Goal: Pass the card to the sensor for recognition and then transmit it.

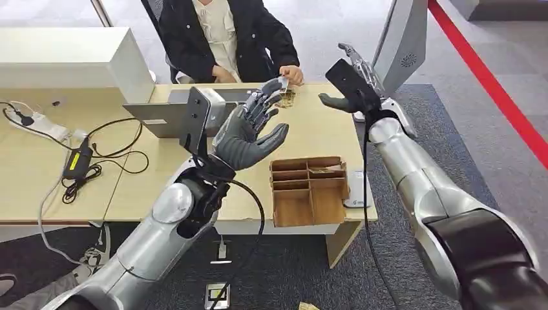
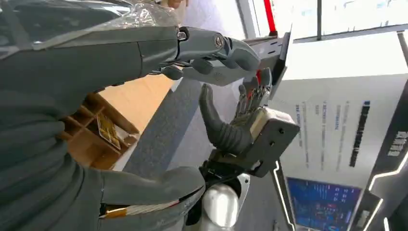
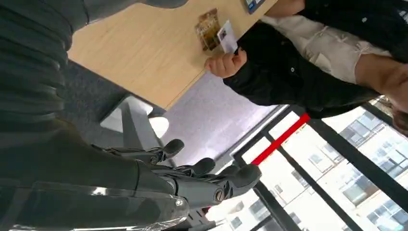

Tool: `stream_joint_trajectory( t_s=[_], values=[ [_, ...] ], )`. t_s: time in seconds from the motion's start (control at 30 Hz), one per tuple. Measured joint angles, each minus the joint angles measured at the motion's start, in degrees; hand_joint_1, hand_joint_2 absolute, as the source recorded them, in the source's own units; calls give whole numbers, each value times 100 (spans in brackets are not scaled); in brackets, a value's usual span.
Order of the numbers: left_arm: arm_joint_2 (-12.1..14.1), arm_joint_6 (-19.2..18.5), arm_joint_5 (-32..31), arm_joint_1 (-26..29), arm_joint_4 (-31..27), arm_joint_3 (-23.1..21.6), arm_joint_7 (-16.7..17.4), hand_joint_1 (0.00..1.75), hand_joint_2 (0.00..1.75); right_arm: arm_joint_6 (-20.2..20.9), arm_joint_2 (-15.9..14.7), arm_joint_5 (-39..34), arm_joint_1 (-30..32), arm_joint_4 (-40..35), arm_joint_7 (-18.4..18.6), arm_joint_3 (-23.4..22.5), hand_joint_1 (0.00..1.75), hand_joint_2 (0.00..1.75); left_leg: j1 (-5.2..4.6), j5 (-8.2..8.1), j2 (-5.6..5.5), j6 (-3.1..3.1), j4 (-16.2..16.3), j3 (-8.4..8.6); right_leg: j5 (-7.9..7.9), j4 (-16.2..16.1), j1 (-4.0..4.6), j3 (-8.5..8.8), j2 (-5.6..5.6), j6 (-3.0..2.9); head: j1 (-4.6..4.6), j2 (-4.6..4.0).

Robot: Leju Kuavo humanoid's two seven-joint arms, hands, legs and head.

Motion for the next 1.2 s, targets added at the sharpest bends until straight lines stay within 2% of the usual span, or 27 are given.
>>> stream_joint_trajectory(
  t_s=[0.23,0.43,0.47,0.6,0.63,0.87,1.03,1.2],
  values=[
    [66,179,-57,112,-31,131,-166,0,175,741,-527,-706,888,-1179,269,-33,0,175,0,0,-4,0,0,2,0,-5,0,5,-3,0,0,0],
    [251,422,112,226,-208,186,-192,0,175,1095,-1069,-449,2076,-2492,577,-33,0,175,-1,-4,-4,2,0,1,0,-5,1,3,-2,0,-2,0],
    [280,446,142,229,-251,183,-173,0,175,1121,-1143,-406,2247,-2717,623,-33,0,0,0,-4,-4,2,0,0,-1,-5,1,3,-2,0,0,0],
    [354,472,195,235,-376,179,-120,0,175,1217,-1338,-261,2713,-3360,761,-33,0,0,0,-4,-3,2,-1,0,-2,-4,2,3,-2,-1,0,0],
    [369,468,195,235,-400,179,-120,0,175,1239,-1379,-161,2829,-3532,815,-30,0,175,1,-4,-3,2,-2,0,-2,-4,2,3,-2,-1,-2,0],
    [407,308,136,299,-511,199,-103,0,175,1234,-1504,337,3328,-4334,1005,2,0,175,0,-4,-1,2,-2,0,-2,-4,1,3,-1,-1,0,0],
    [433,240,94,345,-575,223,-66,0,175,1208,-1532,498,3405,-4572,1021,11,0,175,0,-4,-1,2,-2,0,-2,-4,1,3,-2,-1,0,0],
    [433,105,5,394,-621,271,0,0,175,1182,-1569,1062,3438,-4747,1021,66,0,175,0,-4,0,2,-2,0,-2,-4,1,3,-2,-1,0,0]
  ],
)
